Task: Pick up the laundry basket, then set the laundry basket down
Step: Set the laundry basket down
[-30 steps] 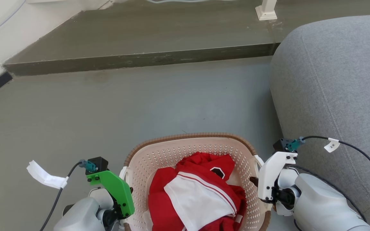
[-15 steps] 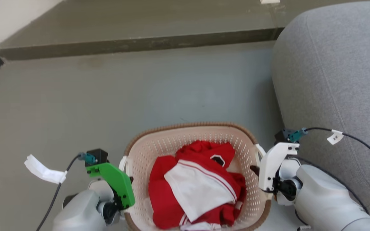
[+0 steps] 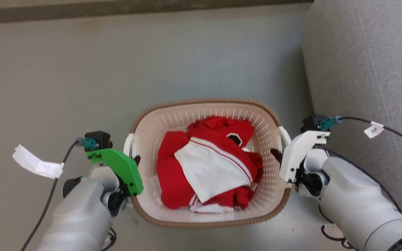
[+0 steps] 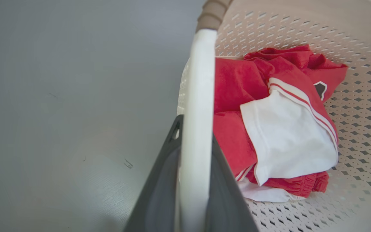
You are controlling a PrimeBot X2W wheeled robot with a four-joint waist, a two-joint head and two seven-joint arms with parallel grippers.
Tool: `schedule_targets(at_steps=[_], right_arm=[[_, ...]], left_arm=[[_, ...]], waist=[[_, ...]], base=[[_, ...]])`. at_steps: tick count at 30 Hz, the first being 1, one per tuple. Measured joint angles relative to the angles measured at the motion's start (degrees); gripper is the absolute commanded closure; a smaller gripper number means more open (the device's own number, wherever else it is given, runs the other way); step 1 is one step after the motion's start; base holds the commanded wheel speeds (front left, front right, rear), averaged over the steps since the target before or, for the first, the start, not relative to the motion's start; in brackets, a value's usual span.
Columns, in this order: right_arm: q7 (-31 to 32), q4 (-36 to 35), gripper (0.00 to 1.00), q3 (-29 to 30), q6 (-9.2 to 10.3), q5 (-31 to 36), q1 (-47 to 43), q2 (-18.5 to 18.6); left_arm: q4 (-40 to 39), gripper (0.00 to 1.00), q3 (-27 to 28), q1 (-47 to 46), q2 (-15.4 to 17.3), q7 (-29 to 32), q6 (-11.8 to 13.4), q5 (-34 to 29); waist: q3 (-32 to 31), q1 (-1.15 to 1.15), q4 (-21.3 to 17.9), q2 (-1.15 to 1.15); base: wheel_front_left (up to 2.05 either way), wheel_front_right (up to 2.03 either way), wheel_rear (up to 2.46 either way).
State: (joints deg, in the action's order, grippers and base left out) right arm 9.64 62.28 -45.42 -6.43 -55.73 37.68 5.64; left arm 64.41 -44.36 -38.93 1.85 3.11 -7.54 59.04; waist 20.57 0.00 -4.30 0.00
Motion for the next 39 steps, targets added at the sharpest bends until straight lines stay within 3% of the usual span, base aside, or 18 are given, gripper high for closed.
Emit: schedule_targets(at_steps=[20,39], right_arm=[[-6.7,-2.1,1.0,-0.9,0.01,-0.2,6.9,-0.1],[-12.2,-2.4,1.0,-2.1,0.01,-0.3,9.9,0.1]], left_arm=[[1.9,1.0,0.6,-8.0,0.6,-8.2,0.0,-1.8],[4.0,1.0,0.9,-12.2,0.0,-12.3,0.0,-2.5]], waist=[[14.9,0.01,0.7,0.0],[24.1,0.01,1.8,0.0]], base=[[0.0,0.0,0.0],[0.0,0.0,0.0]])
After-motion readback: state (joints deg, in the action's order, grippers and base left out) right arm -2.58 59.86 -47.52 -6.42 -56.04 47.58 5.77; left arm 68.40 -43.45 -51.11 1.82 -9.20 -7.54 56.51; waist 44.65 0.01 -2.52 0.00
